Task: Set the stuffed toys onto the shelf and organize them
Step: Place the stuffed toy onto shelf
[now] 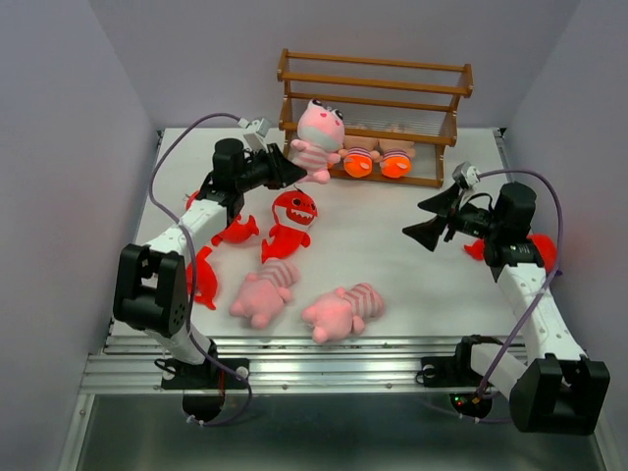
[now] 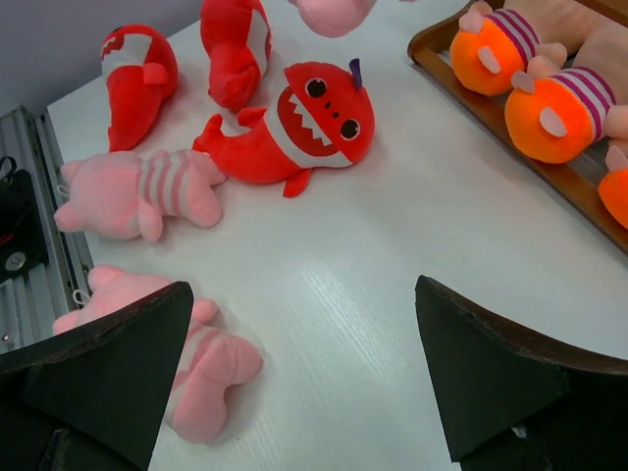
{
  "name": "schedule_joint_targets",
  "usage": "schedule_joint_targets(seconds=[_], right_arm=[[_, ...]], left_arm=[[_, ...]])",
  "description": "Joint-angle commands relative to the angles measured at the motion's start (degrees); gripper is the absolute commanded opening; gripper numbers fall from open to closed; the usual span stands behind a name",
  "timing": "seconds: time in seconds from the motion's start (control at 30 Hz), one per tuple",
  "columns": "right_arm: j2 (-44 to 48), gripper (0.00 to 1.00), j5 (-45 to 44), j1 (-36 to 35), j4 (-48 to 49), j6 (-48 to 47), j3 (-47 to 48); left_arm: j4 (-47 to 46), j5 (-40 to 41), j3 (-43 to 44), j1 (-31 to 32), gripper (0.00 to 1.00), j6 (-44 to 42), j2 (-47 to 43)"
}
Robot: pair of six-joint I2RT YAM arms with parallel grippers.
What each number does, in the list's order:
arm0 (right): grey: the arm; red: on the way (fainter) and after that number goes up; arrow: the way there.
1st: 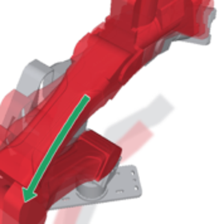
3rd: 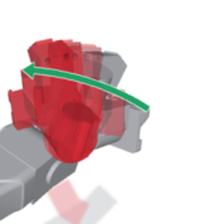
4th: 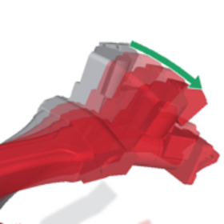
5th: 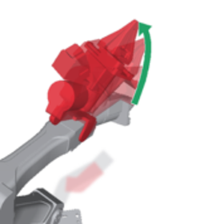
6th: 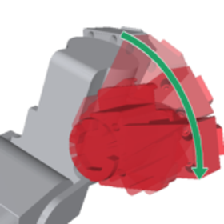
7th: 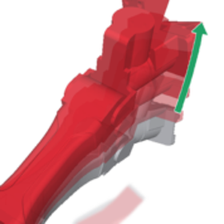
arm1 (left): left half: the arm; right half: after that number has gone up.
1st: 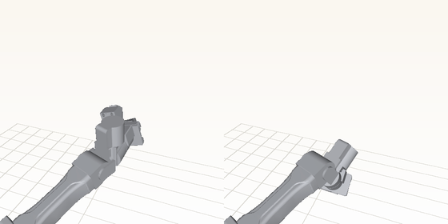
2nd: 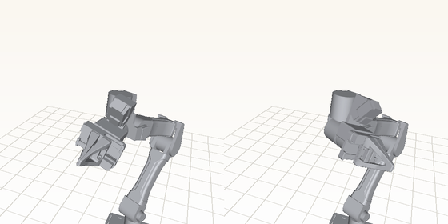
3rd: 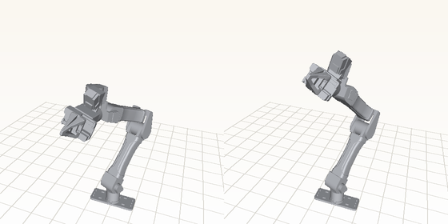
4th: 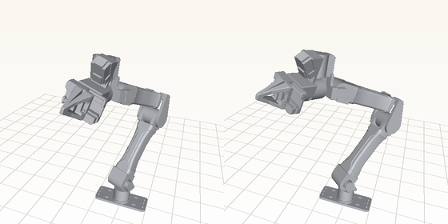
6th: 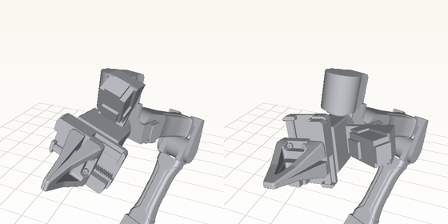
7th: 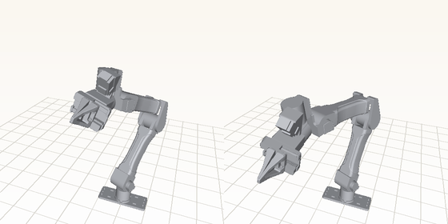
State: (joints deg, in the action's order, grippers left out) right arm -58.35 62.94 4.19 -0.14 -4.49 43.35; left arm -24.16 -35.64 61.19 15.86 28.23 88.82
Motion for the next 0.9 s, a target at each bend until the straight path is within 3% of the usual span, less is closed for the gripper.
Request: schedule_joint_targets(seconds=[0.0,0.27,0.4,0.87], right_arm=[[1.83,1.0,-0.97,0.3,-2.85,-4.12,2.26],[2.1,1.0,-1.24,0.3,-3.11,-4.12,2.17],[2.1,1.0,-1.68,0.3,-3.2,-4.47,2.0],[1.39,1.0,-1.85,0.3,-3.2,-5.0,1.82]], left_arm=[[7.45,-5.41,7.62,0.05,0.0,-4.75,2.41],[12.64,-4.53,14.56,-1.18,0.0,-5.55,8.29],[15.54,-4.79,22.1,-1.97,0.0,-5.29,13.83],[19.59,-10.5,41.2,-4.61,0.0,1.47,27.46]])
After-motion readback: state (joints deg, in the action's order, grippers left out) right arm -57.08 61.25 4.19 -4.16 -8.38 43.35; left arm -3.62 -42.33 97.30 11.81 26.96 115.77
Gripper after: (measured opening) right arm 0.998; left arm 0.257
